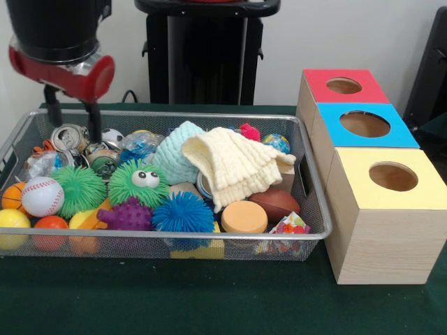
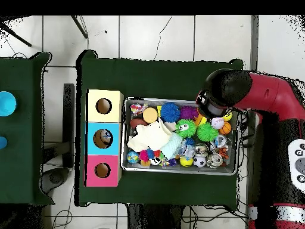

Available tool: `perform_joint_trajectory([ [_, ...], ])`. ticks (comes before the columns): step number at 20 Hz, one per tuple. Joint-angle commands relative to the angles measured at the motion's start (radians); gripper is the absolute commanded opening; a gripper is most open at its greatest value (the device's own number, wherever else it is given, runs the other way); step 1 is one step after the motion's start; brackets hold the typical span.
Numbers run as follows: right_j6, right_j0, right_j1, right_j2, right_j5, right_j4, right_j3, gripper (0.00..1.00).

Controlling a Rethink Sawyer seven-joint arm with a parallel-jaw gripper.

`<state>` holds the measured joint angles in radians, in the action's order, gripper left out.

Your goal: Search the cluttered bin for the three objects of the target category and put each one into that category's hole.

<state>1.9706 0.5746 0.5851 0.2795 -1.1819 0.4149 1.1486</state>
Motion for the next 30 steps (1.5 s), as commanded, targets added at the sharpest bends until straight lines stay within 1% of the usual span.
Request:
perform_joint_trajectory([
  [1, -0.169, 0.013, 0.163, 0.065, 0.105, -0.059, 0.340, 1.00],
  [2, -0.154, 0.015, 0.194, 0.062, 0.110, -0.072, 0.374, 1.00],
  [4, -0.148, 0.020, 0.227, 0.056, 0.089, -0.089, 0.406, 1.00],
  [6, -0.157, 0.027, 0.239, 0.056, 0.074, -0.095, 0.416, 1.00],
  [10, -0.179, 0.038, 0.235, 0.061, 0.044, -0.091, 0.401, 1.00],
  [13, -0.176, 0.040, 0.236, 0.063, 0.043, -0.090, 0.401, 1.00],
  [16, -0.155, 0.025, 0.202, 0.063, 0.033, -0.076, 0.368, 1.00],
  [18, -0.145, 0.012, 0.168, 0.059, -0.004, -0.065, 0.328, 1.00],
  [19, -0.145, 0.009, 0.161, 0.059, -0.013, -0.062, 0.320, 1.00],
  [21, -0.139, 0.007, 0.164, 0.056, -0.015, -0.063, 0.327, 1.00],
  [23, -0.126, 0.007, 0.186, 0.051, 0.013, -0.072, 0.371, 1.00],
  [26, -0.098, 0.017, 0.264, 0.045, 0.128, -0.095, 0.494, 1.00],
  [27, -0.087, 0.016, 0.289, 0.042, 0.148, -0.101, 0.522, 1.00],
  [28, -0.079, 0.011, 0.305, 0.038, 0.152, -0.104, 0.536, 1.00],
  [30, -0.074, 0.004, 0.313, 0.037, 0.138, -0.103, 0.534, 1.00],
])
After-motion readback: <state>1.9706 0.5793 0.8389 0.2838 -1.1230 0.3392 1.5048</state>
